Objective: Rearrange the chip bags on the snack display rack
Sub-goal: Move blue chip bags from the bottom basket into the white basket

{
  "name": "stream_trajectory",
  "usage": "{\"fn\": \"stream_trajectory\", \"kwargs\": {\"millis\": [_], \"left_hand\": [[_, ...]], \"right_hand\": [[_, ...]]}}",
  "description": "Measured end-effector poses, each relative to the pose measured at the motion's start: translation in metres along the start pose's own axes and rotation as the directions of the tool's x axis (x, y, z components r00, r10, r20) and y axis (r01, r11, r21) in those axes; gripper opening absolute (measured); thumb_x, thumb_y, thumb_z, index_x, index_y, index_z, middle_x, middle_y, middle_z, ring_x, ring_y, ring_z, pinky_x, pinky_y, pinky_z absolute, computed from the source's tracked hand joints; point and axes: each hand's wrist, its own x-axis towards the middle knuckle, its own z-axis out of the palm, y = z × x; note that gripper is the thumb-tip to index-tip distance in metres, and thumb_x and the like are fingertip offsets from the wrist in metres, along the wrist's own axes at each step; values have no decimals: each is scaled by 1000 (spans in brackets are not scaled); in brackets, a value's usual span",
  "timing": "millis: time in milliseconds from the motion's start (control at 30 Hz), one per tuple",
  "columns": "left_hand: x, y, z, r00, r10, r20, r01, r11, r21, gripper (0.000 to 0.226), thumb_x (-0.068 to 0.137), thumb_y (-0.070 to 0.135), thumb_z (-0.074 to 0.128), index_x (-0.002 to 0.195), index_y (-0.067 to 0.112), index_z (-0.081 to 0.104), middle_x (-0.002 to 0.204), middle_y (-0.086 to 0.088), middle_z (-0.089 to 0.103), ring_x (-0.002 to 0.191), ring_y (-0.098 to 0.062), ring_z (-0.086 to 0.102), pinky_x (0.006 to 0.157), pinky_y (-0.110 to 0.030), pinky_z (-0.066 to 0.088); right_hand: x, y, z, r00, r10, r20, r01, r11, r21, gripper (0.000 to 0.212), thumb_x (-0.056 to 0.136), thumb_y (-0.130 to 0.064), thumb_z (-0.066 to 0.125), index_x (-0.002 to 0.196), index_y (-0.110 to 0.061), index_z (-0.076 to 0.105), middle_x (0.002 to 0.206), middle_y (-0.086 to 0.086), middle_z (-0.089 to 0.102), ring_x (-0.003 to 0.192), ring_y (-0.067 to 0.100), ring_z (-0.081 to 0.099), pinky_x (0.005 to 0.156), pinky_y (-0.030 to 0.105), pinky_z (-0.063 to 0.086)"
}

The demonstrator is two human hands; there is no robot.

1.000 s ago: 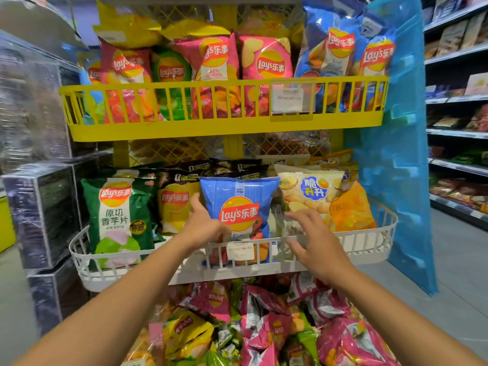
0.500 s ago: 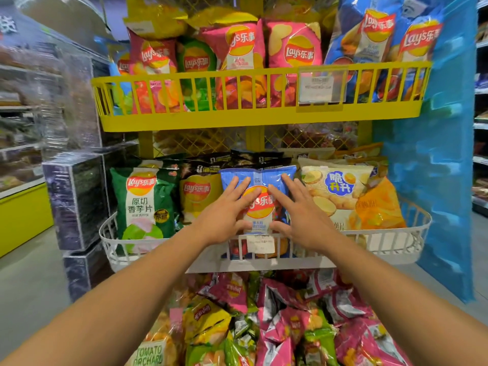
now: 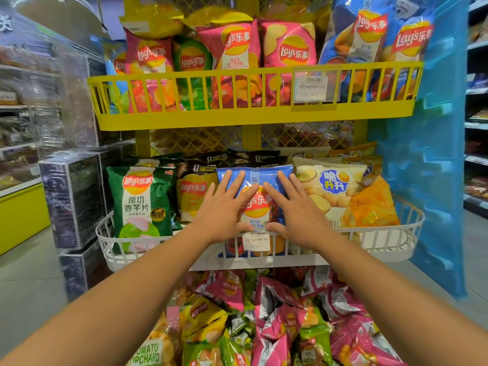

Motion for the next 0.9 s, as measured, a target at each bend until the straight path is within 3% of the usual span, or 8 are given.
{"fn": "stream_trajectory", "kwargs": {"millis": [233, 333, 400, 467, 567, 667, 800, 900], "left_hand": [[4, 4, 3, 997, -56, 45, 56, 998, 4, 101, 81, 79, 45, 155, 41, -12, 167, -1, -19, 152, -30, -20, 121, -59, 4], [2, 3, 2, 999, -32, -25, 34, 997, 63, 98, 75, 89, 25, 154, 43, -12, 167, -3, -12, 153, -33, -13, 119, -62, 0], [1, 6, 6, 993, 27, -117, -17, 996, 87, 96, 74, 91, 12, 156, 42, 2, 167, -4, -1, 153, -34, -6, 117, -65, 2], [3, 11, 11, 985, 67, -158, -52, 994, 98, 89, 81, 87, 10, 156, 39, 16, 166, -6, 13, 153, -36, 5, 115, -69, 9], [6, 20, 22, 991, 31, -131, -22, 997, 74, 81, 88, 81, 9, 157, 39, 14, 167, -6, 11, 152, -36, 4, 115, -69, 10], [6, 24, 29, 990, -12, -138, 19, 998, 54, 79, 88, 80, 6, 156, 39, 6, 167, -5, 3, 153, -34, -4, 118, -66, 5], [7, 25, 30, 992, -18, -124, 25, 999, 47, 81, 88, 81, 3, 157, 38, 4, 167, -6, -1, 152, -34, -9, 118, -66, 1], [9, 32, 24, 987, -39, -158, 48, 997, 55, 79, 91, 77, 5, 157, 36, 17, 166, -10, 11, 153, -37, 2, 116, -68, 7]], "right_hand": [[3, -5, 1, 997, 33, 65, -34, 999, 14, 87, 91, -59, 54, 156, -40, 1, 165, -5, -17, 152, 22, -14, 119, 46, 20], [-11, 9, -15, 998, -20, -66, 22, 1000, 22, 77, 92, -54, 56, 156, -36, 16, 167, 0, 3, 153, 23, 1, 121, 45, 17], [-27, 35, -22, 978, -21, -209, 18, 1000, -15, 72, 91, -48, 61, 154, -32, 29, 164, 4, 19, 151, 28, 14, 120, 45, 19], [-41, 64, -27, 964, 37, -262, -54, 997, -58, 71, 90, -46, 63, 153, -32, 32, 164, 7, 21, 151, 30, 15, 119, 45, 21], [-45, 97, -26, 989, 110, -103, -119, 990, -78, 74, 94, -52, 55, 156, -35, 18, 167, 4, 0, 153, 27, -4, 119, 45, 20], [-38, 113, -20, 994, 82, 76, -74, 992, -99, 72, 98, -55, 40, 157, -36, 3, 165, 6, -16, 151, 27, -19, 123, 45, 12], [-21, 127, -11, 984, 54, 169, -34, 992, -119, 72, 98, -60, 32, 156, -38, -5, 164, 6, -20, 150, 29, -20, 124, 47, 1], [-7, 135, -11, 980, 31, 197, -9, 994, -112, 75, 97, -64, 31, 156, -39, -8, 165, 7, -18, 151, 30, -17, 121, 45, -4]]}}
